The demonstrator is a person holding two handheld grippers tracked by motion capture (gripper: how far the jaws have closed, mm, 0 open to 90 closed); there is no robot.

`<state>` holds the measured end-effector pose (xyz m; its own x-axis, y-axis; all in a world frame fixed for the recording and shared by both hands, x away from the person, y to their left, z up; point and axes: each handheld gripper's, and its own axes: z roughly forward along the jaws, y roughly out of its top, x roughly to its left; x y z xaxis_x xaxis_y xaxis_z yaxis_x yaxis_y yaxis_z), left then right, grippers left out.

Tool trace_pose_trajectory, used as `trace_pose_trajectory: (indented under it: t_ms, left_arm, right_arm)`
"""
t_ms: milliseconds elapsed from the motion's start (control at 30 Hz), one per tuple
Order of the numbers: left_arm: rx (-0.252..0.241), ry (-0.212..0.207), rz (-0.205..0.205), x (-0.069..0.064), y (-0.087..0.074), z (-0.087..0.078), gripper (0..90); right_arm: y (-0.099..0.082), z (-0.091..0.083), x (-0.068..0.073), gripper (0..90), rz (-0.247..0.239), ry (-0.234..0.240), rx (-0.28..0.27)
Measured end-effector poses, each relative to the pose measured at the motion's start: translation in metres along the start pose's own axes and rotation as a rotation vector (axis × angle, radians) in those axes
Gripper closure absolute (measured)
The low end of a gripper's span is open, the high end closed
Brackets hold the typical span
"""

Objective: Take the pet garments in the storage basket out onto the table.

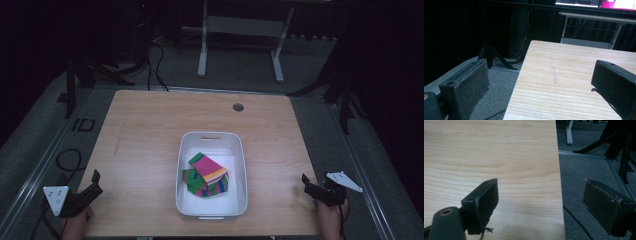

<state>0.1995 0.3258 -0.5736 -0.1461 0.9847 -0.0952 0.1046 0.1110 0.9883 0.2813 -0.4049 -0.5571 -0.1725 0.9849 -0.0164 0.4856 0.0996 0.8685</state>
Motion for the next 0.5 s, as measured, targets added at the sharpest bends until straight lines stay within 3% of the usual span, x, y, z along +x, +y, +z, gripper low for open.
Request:
trace_pose_trajectory:
  t_ms: [133, 167, 500]
  left_arm:
    - [0.0, -0.002, 0.0, 0.0001, 0.0, 0.0, 1.9]
    - [0.001, -0.003, 0.0, 0.0002, 0.0, 0.0001, 1.9]
    - [0.004, -0.01, -0.007, 0.0012, 0.0002, 0.0002, 1.8]
  right_arm:
    - [0.0003, 0.0007, -0.0025, 13.2, 0.02, 0.02, 0.009]
    - [0.0007, 0.0018, -0.0042, 13.1, 0.035, 0.051, 0.023]
    - [0.0017, 0.0046, -0.0059, 11.7, 0.011, 0.149, 0.061]
